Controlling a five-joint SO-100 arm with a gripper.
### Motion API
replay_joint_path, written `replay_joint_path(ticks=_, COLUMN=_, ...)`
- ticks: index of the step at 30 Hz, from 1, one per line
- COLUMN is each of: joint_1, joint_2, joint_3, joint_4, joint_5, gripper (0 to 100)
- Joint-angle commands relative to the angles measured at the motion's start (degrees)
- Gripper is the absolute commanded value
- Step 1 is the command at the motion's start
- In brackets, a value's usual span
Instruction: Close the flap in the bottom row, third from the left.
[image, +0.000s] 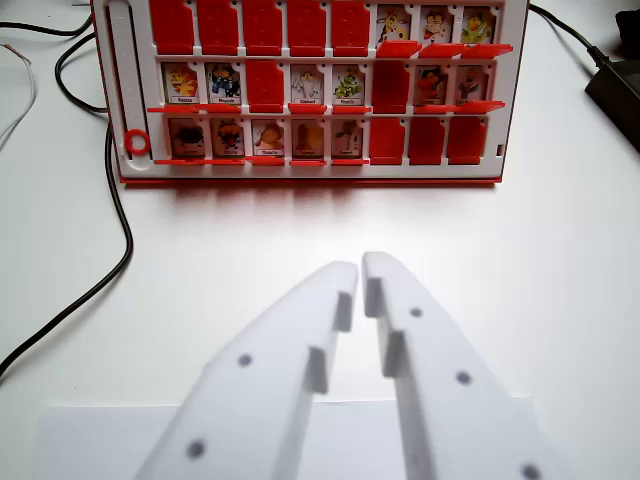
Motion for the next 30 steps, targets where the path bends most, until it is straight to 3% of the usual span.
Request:
replay_joint_path(ticks=1, joint_1=0.09, joint_2=-1.05, joint_3=-2.64, joint_4=0.35, joint_5=-0.62, gripper=0)
replay_joint_path(ticks=24, joint_1=-0.09, joint_2=-1.58, joint_3=-2.11, joint_4=0.0, joint_5=-0.79, gripper=0)
replay_joint_path(ticks=30, joint_1=-0.7, joint_2=-7.91, joint_3=-2.9, joint_4=-5.45, joint_5=0.26, gripper=0)
